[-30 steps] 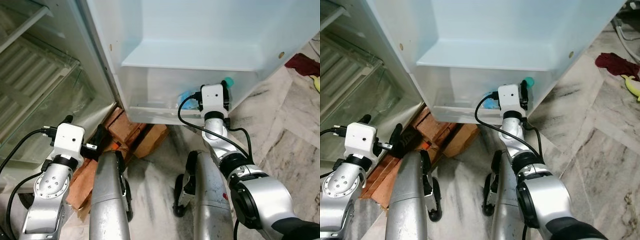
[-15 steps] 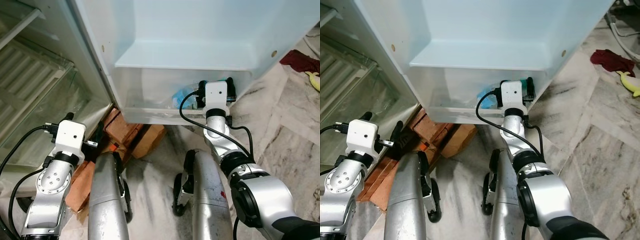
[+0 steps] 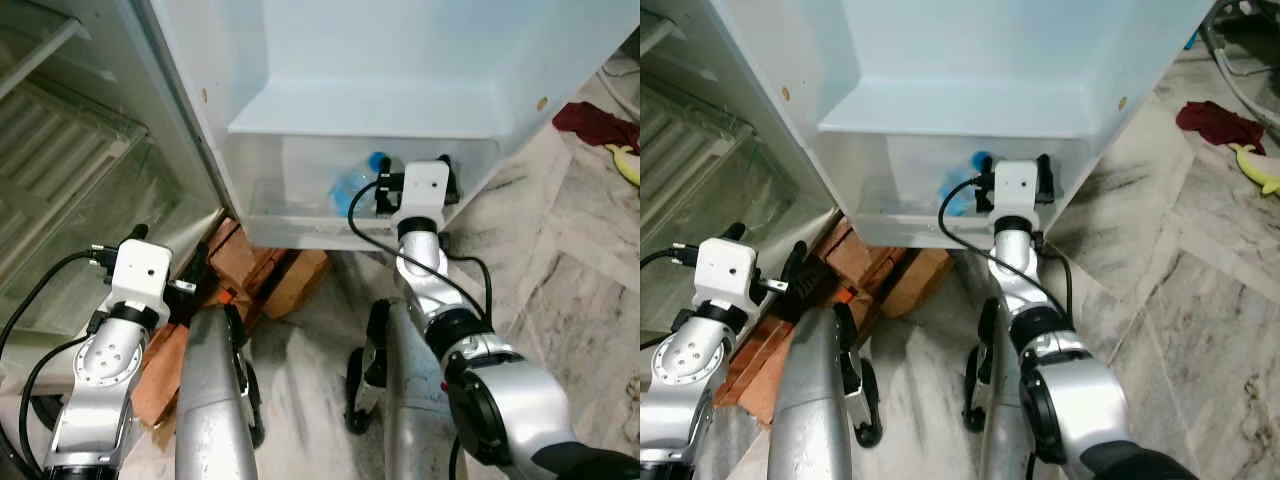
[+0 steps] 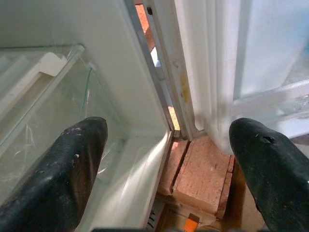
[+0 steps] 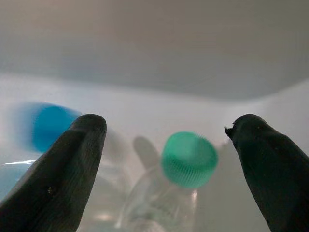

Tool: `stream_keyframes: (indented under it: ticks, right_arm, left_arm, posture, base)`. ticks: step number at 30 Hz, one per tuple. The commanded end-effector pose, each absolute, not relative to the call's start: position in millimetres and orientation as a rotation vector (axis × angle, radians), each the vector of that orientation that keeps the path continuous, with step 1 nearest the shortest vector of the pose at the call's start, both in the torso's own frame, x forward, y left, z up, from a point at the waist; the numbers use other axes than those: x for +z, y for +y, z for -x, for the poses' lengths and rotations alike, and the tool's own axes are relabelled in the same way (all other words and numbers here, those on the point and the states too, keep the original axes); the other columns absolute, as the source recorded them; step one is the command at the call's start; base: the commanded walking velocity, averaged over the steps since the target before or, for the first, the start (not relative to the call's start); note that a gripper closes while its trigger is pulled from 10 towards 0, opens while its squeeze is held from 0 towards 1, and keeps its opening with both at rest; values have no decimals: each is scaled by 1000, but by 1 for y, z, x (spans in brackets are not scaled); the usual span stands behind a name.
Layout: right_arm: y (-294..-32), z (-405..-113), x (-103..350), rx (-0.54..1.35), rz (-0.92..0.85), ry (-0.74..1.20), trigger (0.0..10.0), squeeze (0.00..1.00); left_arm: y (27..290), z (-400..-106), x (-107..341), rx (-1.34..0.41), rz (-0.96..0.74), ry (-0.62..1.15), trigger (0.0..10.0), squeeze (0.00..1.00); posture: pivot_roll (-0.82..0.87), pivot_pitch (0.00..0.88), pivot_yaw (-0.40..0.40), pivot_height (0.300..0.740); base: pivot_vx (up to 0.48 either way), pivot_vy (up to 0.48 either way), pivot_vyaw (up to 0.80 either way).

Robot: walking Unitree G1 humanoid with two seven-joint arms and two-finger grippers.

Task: Restocking fridge

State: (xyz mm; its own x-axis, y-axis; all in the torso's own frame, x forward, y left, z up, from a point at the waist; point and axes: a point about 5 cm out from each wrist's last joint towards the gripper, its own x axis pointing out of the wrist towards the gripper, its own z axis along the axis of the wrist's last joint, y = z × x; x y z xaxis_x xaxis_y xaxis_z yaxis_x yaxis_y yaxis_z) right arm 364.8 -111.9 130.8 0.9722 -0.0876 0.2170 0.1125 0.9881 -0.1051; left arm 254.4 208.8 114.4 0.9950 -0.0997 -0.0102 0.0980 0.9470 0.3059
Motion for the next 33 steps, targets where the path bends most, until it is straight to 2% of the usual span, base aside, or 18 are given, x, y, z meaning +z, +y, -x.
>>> stream_keyframes:
  ticks: [1, 13, 21, 24, 28, 33]
  right_arm:
    - [-108, -357, 126, -53, 127, -243, 10000, 0]
    - [-107, -345, 130, 16, 207, -338, 10000, 0]
    - [-93, -336, 133, 110, 139, -349, 10000, 0]
    - [-86, -324, 134, 199, 105, -367, 10000, 0]
    - [-92, -306, 134, 251, 93, -369, 10000, 0]
    - [-100, -278, 117, 342, 50, -237, 10000, 0]
  left_arm:
    - [212, -251, 109, -88, -317, 14, 10000, 0]
    - [212, -254, 108, -79, -316, 7, 10000, 0]
    - [218, -254, 104, -63, -314, 22, 10000, 0]
    - [226, -257, 98, -25, -290, 82, 10000, 0]
    - [231, -264, 90, -28, -284, 154, 10000, 0]
    - [232, -275, 82, -60, -294, 218, 10000, 0]
  posture:
    - [156, 294, -33, 539]
    - [145, 273, -43, 539]
    - [141, 248, -51, 539]
    - [134, 239, -56, 539]
    - [109, 234, -57, 539]
    - [62, 229, -48, 539]
  base:
    - [0, 0, 0]
    - [0, 0, 0]
    - [0, 0, 0]
    - [0, 0, 0]
    - [0, 0, 0]
    - [0, 0, 0]
